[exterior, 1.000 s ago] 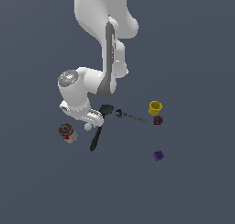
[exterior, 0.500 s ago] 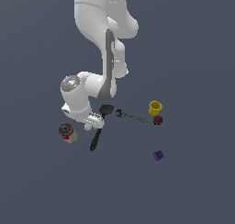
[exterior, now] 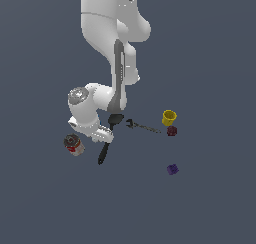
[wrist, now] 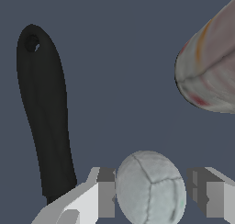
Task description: Pick up a designated object from a clutter of objects.
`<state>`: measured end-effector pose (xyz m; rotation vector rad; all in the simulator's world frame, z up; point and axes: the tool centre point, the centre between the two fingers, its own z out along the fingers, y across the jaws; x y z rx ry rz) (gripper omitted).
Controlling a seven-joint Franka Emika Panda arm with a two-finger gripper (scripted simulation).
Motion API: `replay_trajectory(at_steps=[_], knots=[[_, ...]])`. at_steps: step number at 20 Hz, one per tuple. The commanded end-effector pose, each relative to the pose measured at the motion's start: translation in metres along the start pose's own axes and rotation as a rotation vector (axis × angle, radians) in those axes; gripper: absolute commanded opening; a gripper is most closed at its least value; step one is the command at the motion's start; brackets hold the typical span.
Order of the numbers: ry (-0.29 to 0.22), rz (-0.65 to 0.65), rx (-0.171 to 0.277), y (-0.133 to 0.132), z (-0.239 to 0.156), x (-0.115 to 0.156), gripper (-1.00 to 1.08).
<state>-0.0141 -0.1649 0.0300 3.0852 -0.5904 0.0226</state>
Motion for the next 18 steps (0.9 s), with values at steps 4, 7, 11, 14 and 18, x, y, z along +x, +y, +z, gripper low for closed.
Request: replay_trajectory(at_steps=[4,7,11,14,18], knots=[[-0.015,0.0,-0.002,0.0,0.009,-0.005,-1.0],[-0.015,0.0,-0.002,0.0,0.009,-0.005,-1.0],[0.003,0.001,0.0,0.0,0.001,0.001,-1.0],[0.003,0.001,0.0,-0.001,-0.003,0.001,-1.0],[0.002,0.001,0.0,-0.003,-0.014,-0.001,-1.0]])
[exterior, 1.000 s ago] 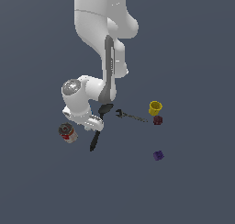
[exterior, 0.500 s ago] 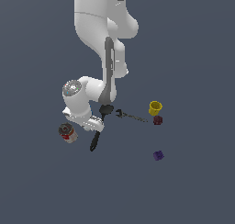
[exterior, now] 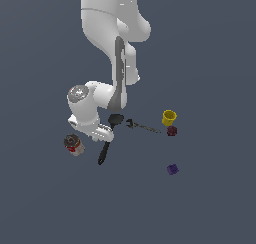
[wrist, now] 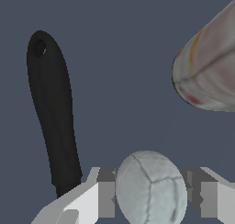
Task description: Pick up a designated object from a clutter of objects.
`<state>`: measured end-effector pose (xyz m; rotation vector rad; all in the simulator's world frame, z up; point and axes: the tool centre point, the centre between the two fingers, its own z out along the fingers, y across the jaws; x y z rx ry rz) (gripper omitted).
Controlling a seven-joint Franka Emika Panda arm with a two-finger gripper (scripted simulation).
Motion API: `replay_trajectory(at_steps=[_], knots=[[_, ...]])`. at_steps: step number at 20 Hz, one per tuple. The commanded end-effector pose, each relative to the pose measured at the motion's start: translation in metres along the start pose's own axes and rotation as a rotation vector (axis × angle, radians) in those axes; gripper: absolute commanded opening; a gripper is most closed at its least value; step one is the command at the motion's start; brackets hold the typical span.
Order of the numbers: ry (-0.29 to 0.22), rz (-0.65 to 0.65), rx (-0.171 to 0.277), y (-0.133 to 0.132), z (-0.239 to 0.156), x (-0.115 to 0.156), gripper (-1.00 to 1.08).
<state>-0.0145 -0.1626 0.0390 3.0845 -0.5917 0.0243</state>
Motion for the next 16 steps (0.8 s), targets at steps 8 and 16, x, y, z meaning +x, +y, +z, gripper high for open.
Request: replay_trajectory(at_steps=[8,16], knots=[[-0.002,0.0,0.0,-0.009,-0.051,-0.008,-1.0],[-0.005,0.001,-0.001,-0.023,-0.128,-0.02,-1.0]])
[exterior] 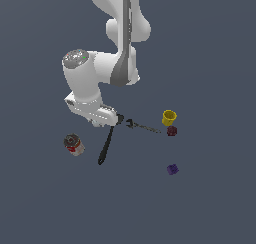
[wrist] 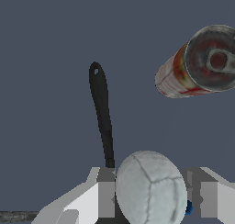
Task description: Pick up a designated object from a clutter of objects.
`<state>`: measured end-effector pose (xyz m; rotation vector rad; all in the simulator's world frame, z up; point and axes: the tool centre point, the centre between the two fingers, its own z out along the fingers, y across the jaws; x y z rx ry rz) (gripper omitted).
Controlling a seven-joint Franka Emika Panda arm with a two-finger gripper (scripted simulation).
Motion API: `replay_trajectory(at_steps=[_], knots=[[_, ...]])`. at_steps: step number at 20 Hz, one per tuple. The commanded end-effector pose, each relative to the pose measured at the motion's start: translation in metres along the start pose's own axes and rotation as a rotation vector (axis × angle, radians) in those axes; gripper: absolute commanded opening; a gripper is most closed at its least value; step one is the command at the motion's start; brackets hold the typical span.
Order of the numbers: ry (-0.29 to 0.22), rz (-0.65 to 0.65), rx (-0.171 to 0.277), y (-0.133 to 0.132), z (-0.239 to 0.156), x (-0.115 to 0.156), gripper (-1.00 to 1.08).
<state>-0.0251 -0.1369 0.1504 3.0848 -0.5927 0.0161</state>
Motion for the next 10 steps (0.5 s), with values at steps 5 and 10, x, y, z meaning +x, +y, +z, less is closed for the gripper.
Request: replay_trajectory(at_steps=[5,10], knots=[[-0.003,0.001,-0.003,-0.012,-0.071,-0.011,-1.0],[-0.004,0.0,-0.003,-0.021,-0.122,-0.018,-1.0]])
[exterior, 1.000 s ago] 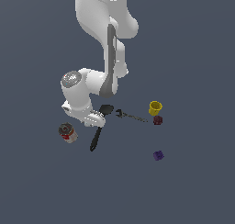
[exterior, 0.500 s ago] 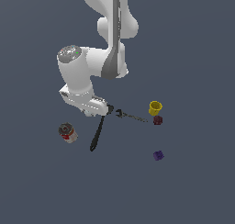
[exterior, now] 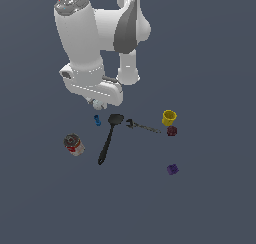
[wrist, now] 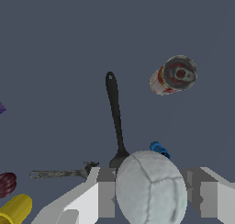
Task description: Pick up a designated object from a clutter of objects.
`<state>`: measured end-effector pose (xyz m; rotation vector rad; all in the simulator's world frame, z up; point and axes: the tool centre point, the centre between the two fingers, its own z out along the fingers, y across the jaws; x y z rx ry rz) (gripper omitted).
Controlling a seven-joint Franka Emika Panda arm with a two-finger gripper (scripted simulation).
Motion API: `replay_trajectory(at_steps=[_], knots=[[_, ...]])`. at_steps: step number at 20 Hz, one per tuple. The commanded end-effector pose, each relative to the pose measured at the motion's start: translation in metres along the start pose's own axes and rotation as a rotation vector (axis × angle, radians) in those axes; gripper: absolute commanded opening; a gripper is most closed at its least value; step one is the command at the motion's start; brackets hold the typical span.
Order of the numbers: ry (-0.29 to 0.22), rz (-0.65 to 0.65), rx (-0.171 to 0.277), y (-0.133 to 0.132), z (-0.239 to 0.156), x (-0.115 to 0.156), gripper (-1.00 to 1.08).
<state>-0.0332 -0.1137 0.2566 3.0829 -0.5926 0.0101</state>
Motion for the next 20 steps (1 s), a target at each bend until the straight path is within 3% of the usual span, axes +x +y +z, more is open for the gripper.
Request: replay_trajectory(at_steps=[1,10,20], knots=[[-0.002,0.0,-0.001,-0.004,-0.025,-0.004,-1.0],[-0.005,-0.001,0.0,-0.017,-0.09,-0.011,-1.0],[-0.006,-0.002,0.001,-0.022,-0.114,-0.012,-1.0]])
